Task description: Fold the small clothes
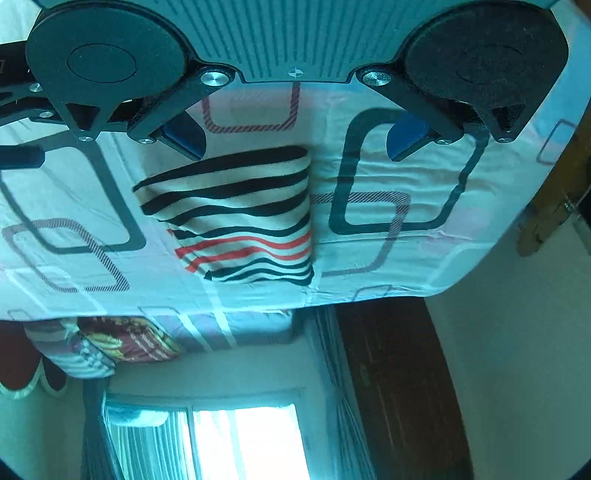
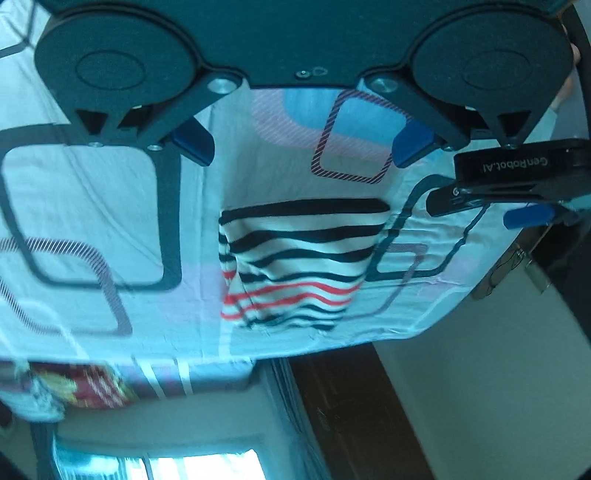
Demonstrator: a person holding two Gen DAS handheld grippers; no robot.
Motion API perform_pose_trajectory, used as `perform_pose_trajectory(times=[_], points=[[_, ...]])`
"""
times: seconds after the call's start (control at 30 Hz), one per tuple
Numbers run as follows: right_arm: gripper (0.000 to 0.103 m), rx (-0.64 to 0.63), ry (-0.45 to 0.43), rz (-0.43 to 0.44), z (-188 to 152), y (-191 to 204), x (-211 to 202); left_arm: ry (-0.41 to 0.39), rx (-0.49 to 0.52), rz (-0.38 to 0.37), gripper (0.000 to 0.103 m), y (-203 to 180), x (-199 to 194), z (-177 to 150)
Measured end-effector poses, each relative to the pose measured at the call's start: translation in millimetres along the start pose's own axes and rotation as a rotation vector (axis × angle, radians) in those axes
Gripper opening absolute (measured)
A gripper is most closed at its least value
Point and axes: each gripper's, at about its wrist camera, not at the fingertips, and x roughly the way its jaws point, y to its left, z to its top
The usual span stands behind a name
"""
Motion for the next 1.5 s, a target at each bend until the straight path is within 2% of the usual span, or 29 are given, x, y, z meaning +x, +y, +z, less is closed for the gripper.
perform_pose_trajectory(times=[0.13, 0.27, 0.4, 0.5, 0.8, 1.5], points=[[0.102, -0.034, -0.11, -0.032, -16.0, 12.5, -57.3, 0.003, -0.12, -0.038, 0.103, 10.1, -49.6, -17.2], [0.102, -0.037, -0.194, -0.044, -26.8, 20.9, -106.0, -0.053, -0.106, 0.025, 0.103, 9.0, -95.9, -32.9], [0.102, -0.082, -0.259, -0.122, -37.9, 35.6, -140.3, -0.046, -0.152, -0.028, 0.103, 13.1, -129.9, -42.5], [0.102, -0.117, -0.304, -0.184, -46.2, 44.0, -156.1, -0.055, -0.139, -0.031, 0.103, 9.4, -146.9, -48.1], [0.102, -0.085, -0.319, -0.223, -60.4, 41.1, -176.7, -0.05, -0.13, -0.083, 0.103, 1.0, -178.2, -55.3], [0.102, -0.069, -0.33, -0.264, -69.8, 44.8, -183.4, -0.066, -0.169, -0.049, 0.103, 15.7, -190.8, -58.6]])
